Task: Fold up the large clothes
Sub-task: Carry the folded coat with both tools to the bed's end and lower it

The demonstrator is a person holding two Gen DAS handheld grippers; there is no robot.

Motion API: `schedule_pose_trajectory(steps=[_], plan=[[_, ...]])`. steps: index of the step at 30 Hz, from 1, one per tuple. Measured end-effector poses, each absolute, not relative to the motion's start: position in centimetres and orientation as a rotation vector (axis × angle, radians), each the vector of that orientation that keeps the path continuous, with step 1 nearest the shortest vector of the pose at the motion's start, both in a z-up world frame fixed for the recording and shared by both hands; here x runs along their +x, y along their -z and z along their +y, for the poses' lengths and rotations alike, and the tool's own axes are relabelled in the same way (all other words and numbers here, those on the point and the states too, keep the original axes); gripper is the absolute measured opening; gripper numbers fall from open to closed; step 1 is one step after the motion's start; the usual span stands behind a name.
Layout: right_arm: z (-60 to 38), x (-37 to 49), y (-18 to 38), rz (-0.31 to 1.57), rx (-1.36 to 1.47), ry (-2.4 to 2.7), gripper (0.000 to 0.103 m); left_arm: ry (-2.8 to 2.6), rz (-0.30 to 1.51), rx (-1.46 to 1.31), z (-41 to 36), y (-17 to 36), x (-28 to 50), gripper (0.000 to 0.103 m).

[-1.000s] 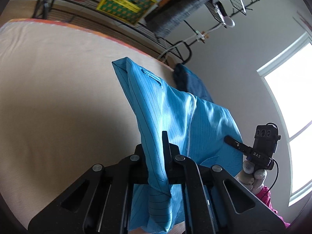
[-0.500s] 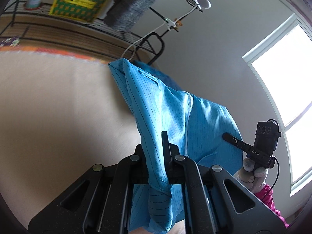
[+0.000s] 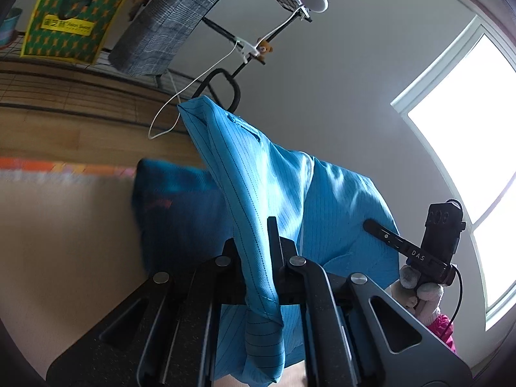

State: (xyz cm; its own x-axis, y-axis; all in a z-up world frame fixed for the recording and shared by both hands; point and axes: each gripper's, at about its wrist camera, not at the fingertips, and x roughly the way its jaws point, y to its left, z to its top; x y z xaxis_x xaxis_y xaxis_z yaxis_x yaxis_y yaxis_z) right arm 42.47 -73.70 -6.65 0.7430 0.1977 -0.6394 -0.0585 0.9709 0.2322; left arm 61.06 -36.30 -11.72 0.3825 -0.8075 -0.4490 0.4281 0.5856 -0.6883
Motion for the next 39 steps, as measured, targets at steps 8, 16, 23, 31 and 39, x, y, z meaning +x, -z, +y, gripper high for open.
schedule_pose_trajectory(steps=[8, 16, 23, 31, 39], plan=[[-76.0, 48.6, 9.1, 0.699, 0.184, -0.118, 0.003, 0.792, 0.847, -0.478, -39.1, 14.3, 65.1, 0.003], [-77.4, 51.2, 13.4, 0.748, 0.186, -0.085, 0.005, 0.722, 0.877, -0.430, -39.7, 17.7, 67.1, 0.004], [-79.5, 51.0, 14.4, 0.801, 0.146, 0.119, 0.026, 0.628, 0.902, -0.386, -39.4, 18.4, 67.1, 0.033], [-80.2, 49.3, 12.0, 0.745, 0.178, 0.126, 0.027, 0.601, 0.854, -0.323, -38.8, 15.8, 65.6, 0.050], [-78.3, 46.5, 8.3, 0.708, 0.181, 0.114, 0.027, 0.623, 0.796, -0.288, -38.1, 10.9, 61.3, 0.050]])
